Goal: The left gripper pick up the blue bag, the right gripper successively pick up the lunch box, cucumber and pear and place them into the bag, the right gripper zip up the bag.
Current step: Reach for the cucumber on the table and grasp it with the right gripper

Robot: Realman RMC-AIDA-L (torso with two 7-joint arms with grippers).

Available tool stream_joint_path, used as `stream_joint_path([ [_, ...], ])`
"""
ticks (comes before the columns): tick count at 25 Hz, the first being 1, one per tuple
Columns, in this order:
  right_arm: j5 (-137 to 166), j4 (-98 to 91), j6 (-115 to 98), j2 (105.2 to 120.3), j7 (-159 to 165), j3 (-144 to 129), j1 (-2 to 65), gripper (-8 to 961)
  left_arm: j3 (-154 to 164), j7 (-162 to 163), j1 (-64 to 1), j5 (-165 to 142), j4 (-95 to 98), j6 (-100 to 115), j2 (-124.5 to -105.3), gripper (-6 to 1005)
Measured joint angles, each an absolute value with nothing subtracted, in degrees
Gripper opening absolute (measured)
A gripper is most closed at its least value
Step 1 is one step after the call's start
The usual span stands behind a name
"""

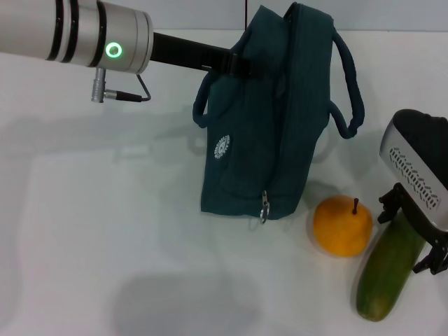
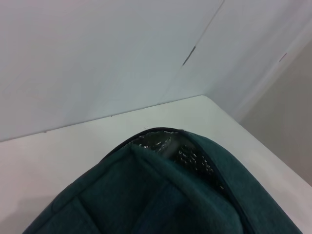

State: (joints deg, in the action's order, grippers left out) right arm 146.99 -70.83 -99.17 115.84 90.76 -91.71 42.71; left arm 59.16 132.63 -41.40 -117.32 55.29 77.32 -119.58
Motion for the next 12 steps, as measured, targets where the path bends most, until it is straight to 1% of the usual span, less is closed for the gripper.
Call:
stream_joint_path([
  [12, 147.3, -70.5, -99.3, 115.92, 91.7, -94.5, 42.9, 869, 59.1, 132.5, -41.7, -117.6, 55.3, 77.3, -119.44, 56],
])
